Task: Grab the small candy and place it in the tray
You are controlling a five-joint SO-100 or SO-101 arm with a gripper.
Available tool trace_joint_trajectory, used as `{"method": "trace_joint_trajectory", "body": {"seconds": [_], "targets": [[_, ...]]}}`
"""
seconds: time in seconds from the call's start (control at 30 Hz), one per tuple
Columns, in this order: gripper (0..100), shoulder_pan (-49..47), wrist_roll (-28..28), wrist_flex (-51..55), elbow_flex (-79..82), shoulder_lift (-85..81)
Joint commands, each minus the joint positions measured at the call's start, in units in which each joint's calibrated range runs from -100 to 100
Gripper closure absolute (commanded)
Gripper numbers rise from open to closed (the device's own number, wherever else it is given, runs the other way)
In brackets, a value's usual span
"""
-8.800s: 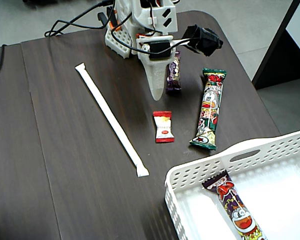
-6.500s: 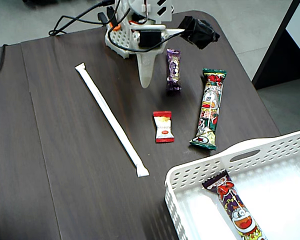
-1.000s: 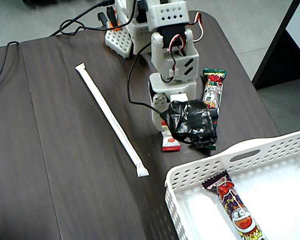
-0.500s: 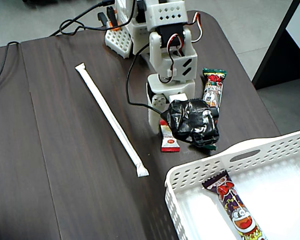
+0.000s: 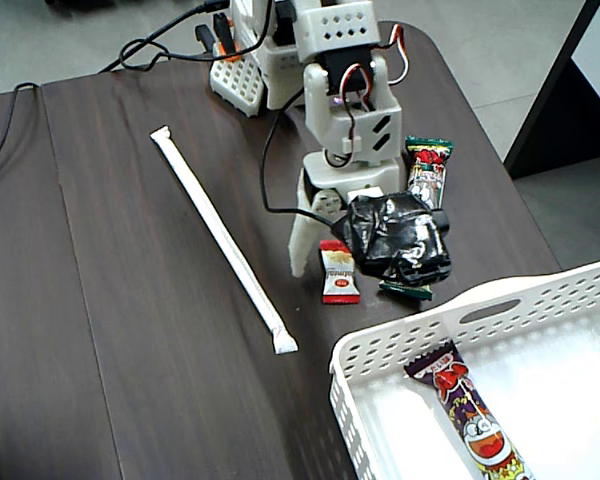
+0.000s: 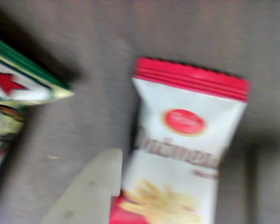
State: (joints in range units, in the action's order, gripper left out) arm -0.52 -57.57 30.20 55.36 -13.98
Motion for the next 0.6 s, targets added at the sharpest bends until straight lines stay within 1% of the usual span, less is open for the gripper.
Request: {"method": "trace_joint_trajectory", "body": {"seconds": [0.0, 0.1, 0.33, 0.57], "targets": [[73, -1.4, -0.8, -1.4, -2.8, -2.9], [73, -1.9, -0.7, -1.5, -2.5, -2.2], [73, -1.4, -1.0, -1.9, -5.3, 4.9], [73, -1.1, -0.6, -3.9, -5.8, 5.9]]}}
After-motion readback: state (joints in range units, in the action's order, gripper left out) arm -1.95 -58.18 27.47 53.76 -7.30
